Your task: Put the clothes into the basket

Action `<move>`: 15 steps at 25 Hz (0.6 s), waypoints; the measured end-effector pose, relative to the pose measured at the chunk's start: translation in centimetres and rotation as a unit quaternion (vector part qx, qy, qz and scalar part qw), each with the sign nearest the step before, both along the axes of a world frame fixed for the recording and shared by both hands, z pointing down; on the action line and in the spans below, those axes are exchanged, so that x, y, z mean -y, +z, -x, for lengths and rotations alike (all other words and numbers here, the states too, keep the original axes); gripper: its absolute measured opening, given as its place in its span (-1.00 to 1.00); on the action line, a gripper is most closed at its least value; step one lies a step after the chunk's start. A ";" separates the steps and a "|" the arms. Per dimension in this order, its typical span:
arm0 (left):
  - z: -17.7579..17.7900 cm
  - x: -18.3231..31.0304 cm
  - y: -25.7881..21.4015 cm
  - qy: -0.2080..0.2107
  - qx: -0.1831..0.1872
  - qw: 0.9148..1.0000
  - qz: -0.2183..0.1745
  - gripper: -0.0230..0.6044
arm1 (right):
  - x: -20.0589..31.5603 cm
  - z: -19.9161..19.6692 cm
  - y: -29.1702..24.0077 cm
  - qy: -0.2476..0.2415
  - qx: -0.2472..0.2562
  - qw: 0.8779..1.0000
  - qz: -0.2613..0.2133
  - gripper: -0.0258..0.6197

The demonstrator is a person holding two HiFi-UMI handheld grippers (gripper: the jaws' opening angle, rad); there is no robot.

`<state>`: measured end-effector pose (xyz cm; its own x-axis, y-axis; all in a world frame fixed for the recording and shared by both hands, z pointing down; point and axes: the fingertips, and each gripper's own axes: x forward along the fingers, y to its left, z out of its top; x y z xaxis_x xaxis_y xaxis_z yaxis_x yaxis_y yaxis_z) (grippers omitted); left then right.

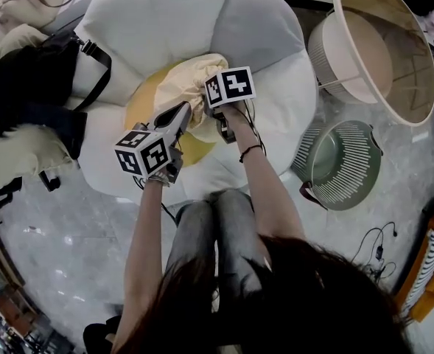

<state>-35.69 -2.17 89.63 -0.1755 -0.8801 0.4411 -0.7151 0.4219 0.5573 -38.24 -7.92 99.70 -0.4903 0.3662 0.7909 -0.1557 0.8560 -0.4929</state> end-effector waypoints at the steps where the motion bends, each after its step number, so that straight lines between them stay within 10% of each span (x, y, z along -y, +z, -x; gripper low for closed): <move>1: -0.2 0.0 -0.7 0.002 0.000 1.000 0.000 -0.89 | 0.0 -0.1 -0.8 0.001 0.002 1.000 0.000 -0.77; 15: -0.9 0.3 -11.7 0.004 0.012 1.000 -0.004 -0.89 | 0.4 -0.9 -13.2 0.009 0.022 1.000 -0.016 -0.77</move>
